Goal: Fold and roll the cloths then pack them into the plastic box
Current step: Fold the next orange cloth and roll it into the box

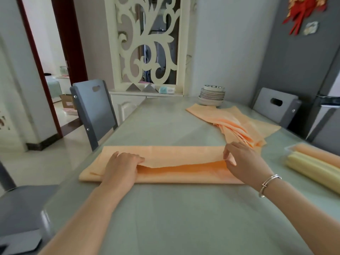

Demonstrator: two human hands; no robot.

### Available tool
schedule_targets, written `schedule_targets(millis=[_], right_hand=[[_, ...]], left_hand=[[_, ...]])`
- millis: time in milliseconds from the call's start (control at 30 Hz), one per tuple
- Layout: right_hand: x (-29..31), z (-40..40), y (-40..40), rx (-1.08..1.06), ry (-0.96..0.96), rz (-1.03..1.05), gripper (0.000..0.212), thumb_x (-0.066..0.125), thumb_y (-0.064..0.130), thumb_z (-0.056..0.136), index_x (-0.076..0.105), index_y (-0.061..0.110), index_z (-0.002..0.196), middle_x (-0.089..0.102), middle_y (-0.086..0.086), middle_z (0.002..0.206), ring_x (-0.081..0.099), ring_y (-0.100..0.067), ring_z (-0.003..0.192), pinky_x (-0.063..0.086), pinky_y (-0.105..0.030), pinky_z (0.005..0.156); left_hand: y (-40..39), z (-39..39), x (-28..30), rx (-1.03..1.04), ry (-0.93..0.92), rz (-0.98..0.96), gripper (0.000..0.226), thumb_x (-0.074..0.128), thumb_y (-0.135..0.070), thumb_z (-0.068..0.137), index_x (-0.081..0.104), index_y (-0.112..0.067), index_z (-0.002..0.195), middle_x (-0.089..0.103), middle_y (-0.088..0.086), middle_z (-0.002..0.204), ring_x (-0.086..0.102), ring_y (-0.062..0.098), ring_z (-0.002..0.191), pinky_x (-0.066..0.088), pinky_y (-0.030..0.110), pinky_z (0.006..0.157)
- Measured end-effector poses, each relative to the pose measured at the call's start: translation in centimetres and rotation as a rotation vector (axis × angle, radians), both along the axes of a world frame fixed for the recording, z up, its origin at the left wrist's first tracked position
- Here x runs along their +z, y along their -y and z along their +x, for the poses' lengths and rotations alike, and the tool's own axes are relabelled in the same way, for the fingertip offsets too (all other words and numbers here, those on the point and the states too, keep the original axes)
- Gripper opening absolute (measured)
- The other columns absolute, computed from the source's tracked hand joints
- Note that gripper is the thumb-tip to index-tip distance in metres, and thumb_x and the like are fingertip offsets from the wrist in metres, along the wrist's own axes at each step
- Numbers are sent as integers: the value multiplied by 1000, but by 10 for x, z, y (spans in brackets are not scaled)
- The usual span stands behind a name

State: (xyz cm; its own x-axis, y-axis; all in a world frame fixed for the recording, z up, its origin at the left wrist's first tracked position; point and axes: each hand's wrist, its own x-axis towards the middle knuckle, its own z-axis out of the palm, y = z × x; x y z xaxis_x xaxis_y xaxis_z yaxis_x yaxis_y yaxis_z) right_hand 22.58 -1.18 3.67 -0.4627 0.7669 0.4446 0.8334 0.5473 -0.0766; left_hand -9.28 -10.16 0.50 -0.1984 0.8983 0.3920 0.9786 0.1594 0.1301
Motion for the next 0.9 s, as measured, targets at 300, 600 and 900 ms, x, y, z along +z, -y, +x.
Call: schedule_targets(millis=[300, 600, 900], right_hand=[[-9, 8, 20, -9, -20, -234, 16, 47, 10, 77, 51, 25, 83, 58, 10, 91, 53, -14, 85, 46, -31, 70], [-14, 18, 14, -32, -107, -238, 21, 49, 6, 75, 48, 27, 72, 52, 11, 82, 50, -15, 81, 47, -34, 72], [-21, 20, 11, -44, -129, -285, 17, 48, 7, 77, 48, 23, 70, 52, 9, 79, 50, -15, 76, 47, -33, 68]], left_hand=[[14, -1, -6, 86, 28, -90, 64, 38, 1, 82, 51, -39, 131, 51, -11, 138, 39, 13, 131, 13, 34, 114], [15, -2, -7, 182, 35, -92, 61, 35, -1, 85, 50, -36, 133, 52, -13, 136, 42, 11, 129, 9, 35, 117], [20, 23, 3, -183, 417, 113, 30, 48, -13, 87, 63, -36, 98, 64, -20, 107, 56, 7, 101, 43, 27, 83]])
